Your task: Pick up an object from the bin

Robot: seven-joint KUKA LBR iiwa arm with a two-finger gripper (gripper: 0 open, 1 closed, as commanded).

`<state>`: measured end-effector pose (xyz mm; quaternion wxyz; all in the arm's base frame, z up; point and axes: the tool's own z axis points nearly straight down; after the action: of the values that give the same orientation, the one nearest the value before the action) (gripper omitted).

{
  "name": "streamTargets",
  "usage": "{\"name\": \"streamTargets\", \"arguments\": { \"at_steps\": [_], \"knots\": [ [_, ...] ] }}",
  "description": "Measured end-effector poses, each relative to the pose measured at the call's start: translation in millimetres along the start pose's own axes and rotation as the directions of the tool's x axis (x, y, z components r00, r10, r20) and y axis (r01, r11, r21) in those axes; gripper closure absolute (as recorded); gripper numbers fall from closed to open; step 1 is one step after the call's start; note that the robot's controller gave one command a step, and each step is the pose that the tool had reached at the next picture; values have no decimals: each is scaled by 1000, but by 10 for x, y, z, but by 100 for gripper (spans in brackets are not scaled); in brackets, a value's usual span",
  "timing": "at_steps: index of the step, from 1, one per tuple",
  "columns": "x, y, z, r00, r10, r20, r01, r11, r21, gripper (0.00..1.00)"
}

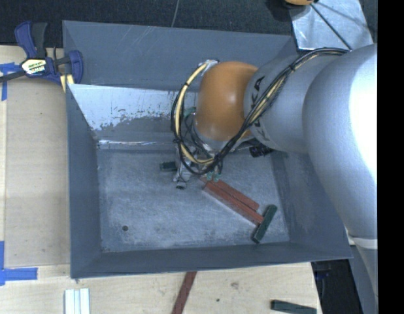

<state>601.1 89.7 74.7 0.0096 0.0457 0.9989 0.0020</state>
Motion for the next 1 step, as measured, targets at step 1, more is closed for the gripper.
{"name": "streamTargets", "arguments": {
  "at_steps": [1],
  "knots": [
    [16, -12, -59, 1000, 0, -13, 0, 1000, 3, 100]
  ]
}}
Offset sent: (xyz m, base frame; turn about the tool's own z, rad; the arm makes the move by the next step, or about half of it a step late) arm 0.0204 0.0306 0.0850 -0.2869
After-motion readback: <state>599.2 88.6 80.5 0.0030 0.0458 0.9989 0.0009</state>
